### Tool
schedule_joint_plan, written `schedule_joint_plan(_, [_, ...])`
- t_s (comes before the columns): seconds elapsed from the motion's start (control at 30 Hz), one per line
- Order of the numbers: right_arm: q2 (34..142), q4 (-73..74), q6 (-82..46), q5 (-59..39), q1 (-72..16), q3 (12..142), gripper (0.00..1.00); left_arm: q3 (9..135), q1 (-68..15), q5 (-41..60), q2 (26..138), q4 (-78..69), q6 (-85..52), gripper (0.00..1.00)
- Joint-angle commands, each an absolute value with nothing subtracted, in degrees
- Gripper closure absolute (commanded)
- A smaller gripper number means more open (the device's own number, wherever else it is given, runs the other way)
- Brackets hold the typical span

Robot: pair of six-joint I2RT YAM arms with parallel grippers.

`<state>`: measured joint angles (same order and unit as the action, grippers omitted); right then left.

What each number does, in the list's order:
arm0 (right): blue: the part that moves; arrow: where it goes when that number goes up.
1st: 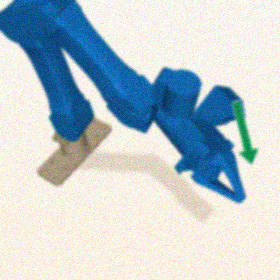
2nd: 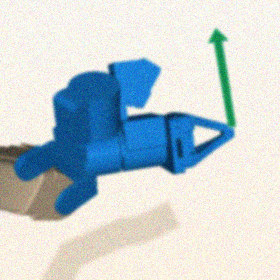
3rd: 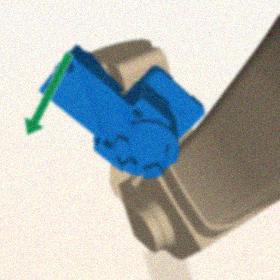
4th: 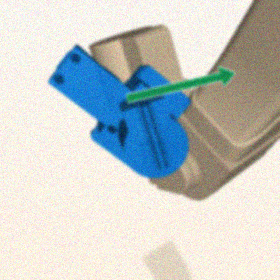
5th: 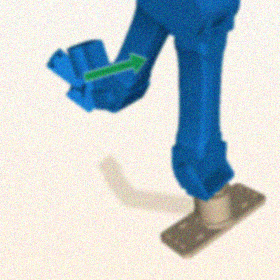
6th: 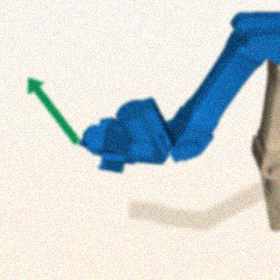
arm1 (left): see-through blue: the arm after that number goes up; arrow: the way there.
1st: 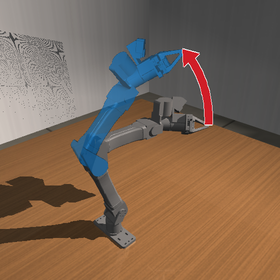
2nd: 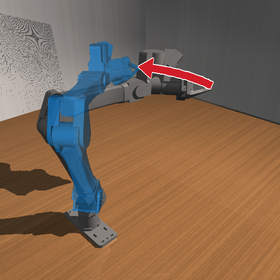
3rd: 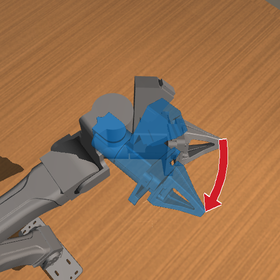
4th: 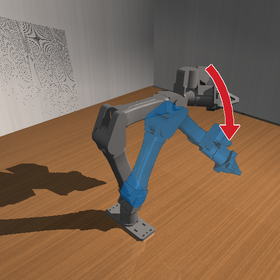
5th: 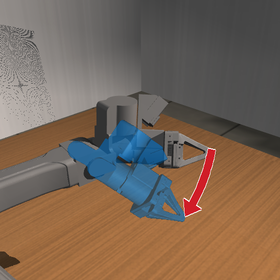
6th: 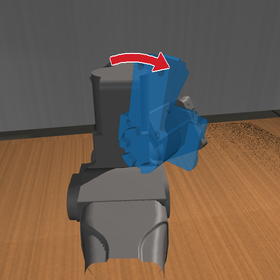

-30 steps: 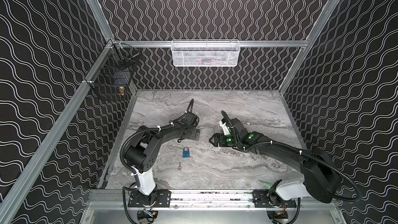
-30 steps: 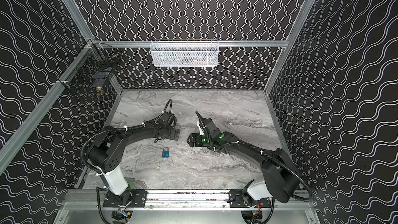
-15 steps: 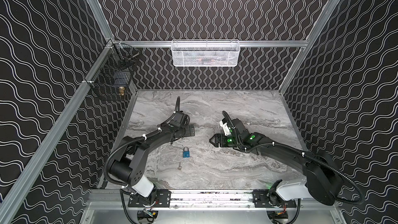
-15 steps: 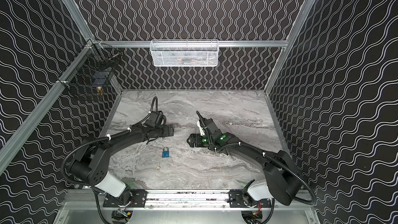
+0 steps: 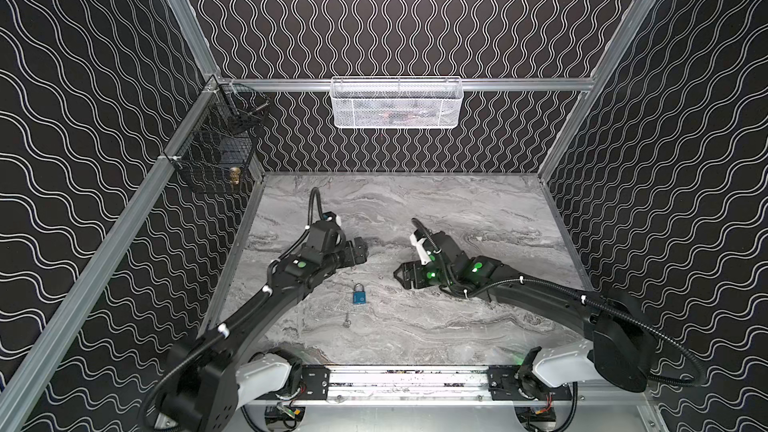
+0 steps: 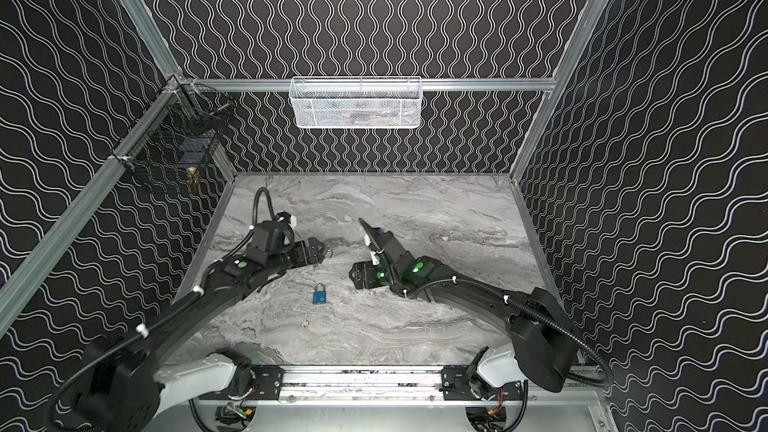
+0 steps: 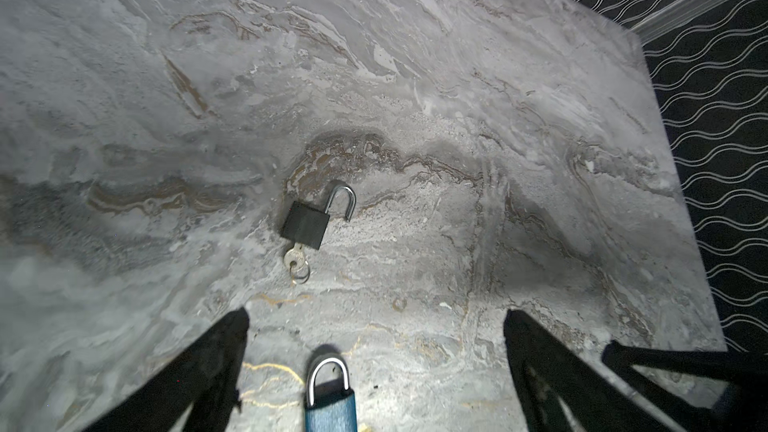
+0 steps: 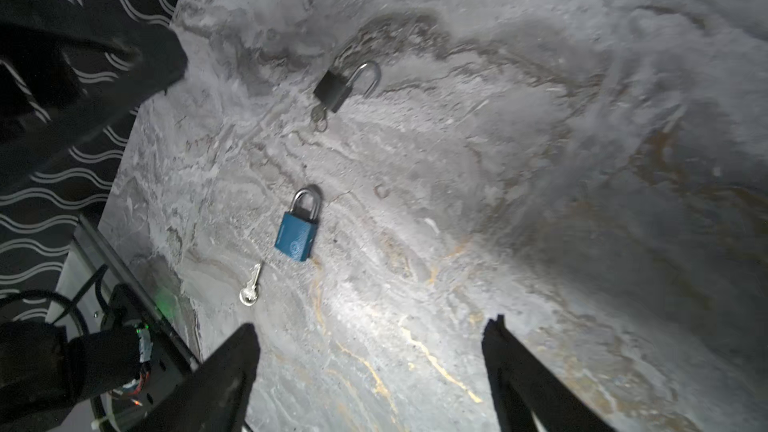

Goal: Unlock with the key
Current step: 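Move the right gripper toward the silver key while the left draws back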

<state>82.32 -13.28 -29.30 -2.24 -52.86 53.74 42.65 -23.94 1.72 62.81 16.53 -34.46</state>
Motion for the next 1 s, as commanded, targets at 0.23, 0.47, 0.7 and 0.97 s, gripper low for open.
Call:
schedule_joint_plan(0.23, [87.5,-12.8,-31.5,5.7,-66.8,56.2,0.17,38.8,-23.7,-4.3,45.2,32.5,-41.1,0.01])
schedule_joint_plan(0.47, [94.8,-9.9,-29.8,7.2,-73.4,60.7,0.23,40.9,-23.7,-10.4,41.5,40.4,-46.0,0.01])
schedule_joint_plan(0.7, [100.3,-7.2,-28.1,6.7,-74.3,63.2,0.3,42.2,-23.7,-14.3,40.5,44.7,-48.8,0.01])
schedule_joint_plan(0.97, [106.2,-5.5,-25.7,6.8,-75.4,65.7,0.38,42.3,-23.7,-19.7,37.0,48.4,-52.0,0.01])
